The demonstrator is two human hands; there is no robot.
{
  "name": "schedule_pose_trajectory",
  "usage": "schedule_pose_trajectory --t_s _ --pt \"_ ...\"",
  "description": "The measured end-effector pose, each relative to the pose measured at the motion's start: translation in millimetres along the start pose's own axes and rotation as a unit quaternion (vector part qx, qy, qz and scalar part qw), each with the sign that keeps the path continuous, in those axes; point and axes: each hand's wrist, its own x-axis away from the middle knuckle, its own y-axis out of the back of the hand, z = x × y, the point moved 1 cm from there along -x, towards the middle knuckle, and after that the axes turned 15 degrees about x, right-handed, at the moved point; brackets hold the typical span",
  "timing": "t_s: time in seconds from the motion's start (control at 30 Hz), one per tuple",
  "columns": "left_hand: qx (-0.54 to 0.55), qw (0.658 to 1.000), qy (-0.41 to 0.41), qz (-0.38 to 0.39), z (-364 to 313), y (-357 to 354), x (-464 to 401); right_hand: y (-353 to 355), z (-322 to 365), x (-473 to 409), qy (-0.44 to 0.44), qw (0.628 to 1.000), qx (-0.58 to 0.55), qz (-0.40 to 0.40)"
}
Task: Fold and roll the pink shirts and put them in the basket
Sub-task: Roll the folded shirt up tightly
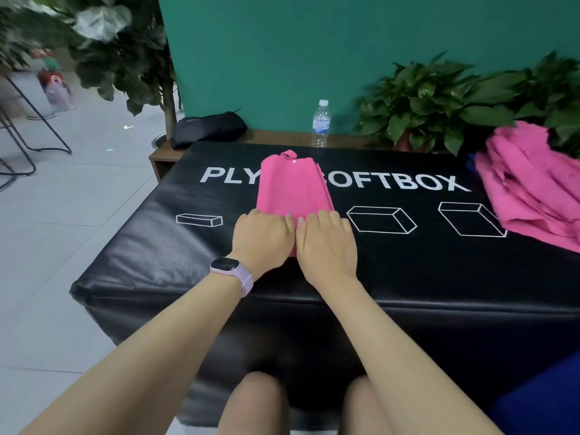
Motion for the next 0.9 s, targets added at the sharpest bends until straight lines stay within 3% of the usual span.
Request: schedule_pose_trajectory --t_s 0.2,0.6,0.67,0.8,0.9 --pt "-0.012 1.000 0.014 0.017 -1 0 -3 2 3 -4 0.000 0.999 0.004 0.050" --pt "0.011 0.997 0.016 0.075 -21 23 41 27 -8 32 0.039 0.997 0.018 0.058" --pt "-0.002 0.999 0.014 0.043 -27 28 51 30 -11 30 0.069 0.996 0.025 0.053" --pt "0.064 0.993 0.028 -0.097 -33 23 74 33 -14 12 0.134 0.985 0.027 0.106" --pt "0.077 0.990 0.044 -0.113 -35 16 77 34 -13 6 0.137 0.983 0.023 0.124"
